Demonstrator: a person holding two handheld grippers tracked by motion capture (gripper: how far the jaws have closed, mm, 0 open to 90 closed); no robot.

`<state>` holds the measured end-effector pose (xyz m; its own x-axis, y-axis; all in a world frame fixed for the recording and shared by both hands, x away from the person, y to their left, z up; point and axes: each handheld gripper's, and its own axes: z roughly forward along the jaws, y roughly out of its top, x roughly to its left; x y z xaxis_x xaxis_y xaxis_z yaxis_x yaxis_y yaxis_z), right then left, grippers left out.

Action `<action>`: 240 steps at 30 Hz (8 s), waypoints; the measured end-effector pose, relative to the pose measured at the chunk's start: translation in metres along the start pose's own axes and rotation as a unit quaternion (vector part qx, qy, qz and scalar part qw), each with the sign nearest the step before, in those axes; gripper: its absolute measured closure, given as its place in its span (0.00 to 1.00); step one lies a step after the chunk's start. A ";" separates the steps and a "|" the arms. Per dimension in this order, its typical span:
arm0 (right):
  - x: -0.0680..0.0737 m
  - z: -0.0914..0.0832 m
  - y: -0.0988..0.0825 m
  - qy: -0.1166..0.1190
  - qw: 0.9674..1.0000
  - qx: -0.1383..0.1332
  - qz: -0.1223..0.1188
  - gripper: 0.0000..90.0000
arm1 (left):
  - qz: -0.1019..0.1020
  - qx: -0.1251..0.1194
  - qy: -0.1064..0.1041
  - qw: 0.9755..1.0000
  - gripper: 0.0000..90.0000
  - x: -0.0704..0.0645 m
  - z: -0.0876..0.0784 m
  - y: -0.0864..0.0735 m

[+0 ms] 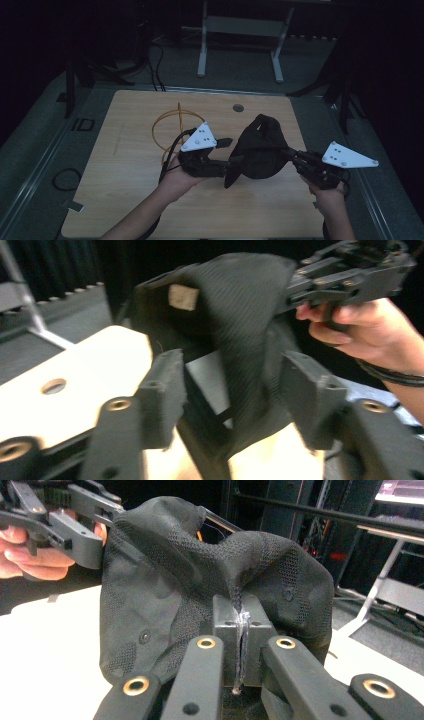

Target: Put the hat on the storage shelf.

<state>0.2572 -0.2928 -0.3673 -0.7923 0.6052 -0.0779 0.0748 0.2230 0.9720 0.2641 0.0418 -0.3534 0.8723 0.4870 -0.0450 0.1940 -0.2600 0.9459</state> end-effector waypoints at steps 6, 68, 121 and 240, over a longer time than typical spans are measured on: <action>0.000 -0.003 0.010 0.004 1.000 -0.006 -0.012 0.99 | -0.010 -0.010 0.033 0.999 0.27 0.007 -0.018 -0.003; 0.020 0.163 0.133 0.086 0.991 0.045 -0.093 0.98 | -0.146 -0.022 0.274 0.950 0.13 0.071 -0.152 -0.235; 0.068 0.311 0.134 0.083 0.965 0.240 -0.072 0.64 | -0.151 -0.031 0.256 0.954 0.13 0.068 -0.152 -0.243; 0.022 0.211 -0.088 0.098 0.972 0.214 -0.015 0.15 | -0.145 0.001 0.299 0.943 0.04 0.072 -0.151 -0.260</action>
<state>0.3610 -0.1378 -0.5016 -0.8948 0.4459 -0.0210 0.2610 0.5608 0.7857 0.2085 0.2703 -0.5535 0.3736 0.9209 -0.1110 0.3866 -0.0458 0.9211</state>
